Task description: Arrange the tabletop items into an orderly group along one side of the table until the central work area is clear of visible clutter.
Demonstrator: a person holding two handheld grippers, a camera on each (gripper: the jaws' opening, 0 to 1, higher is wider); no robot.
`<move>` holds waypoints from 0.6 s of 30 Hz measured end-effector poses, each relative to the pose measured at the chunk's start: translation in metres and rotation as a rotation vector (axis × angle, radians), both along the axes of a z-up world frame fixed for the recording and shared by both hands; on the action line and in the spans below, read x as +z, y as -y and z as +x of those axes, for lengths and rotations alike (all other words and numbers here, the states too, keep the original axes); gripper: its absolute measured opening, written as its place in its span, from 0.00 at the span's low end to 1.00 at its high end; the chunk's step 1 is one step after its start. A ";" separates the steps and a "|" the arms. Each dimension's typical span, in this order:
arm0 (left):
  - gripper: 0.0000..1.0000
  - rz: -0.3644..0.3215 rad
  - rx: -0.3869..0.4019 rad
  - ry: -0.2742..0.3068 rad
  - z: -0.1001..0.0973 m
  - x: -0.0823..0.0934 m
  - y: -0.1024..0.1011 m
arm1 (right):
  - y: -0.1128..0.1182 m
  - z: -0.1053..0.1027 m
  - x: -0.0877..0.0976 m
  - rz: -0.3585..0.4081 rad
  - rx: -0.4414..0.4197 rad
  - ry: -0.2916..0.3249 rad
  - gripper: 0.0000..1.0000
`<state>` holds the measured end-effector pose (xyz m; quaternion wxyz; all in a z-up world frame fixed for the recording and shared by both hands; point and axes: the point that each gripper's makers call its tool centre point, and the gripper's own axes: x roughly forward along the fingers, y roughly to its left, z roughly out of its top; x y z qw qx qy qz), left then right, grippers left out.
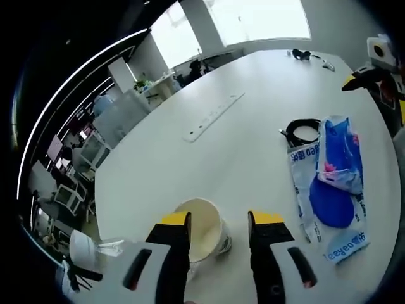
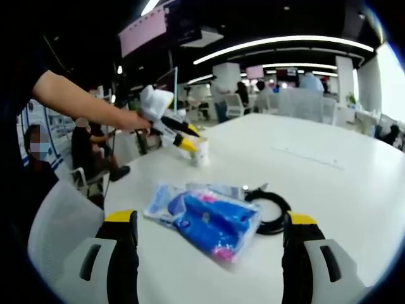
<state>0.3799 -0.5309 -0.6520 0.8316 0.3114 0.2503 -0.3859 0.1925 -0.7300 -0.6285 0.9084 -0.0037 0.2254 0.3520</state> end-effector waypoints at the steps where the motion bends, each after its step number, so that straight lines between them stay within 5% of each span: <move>1: 0.40 -0.001 0.003 0.005 0.000 0.002 0.000 | 0.000 0.000 0.001 0.000 0.001 0.004 0.93; 18: 0.52 -0.033 0.017 0.043 -0.013 0.034 0.011 | -0.001 0.004 0.020 -0.023 -0.004 0.084 0.92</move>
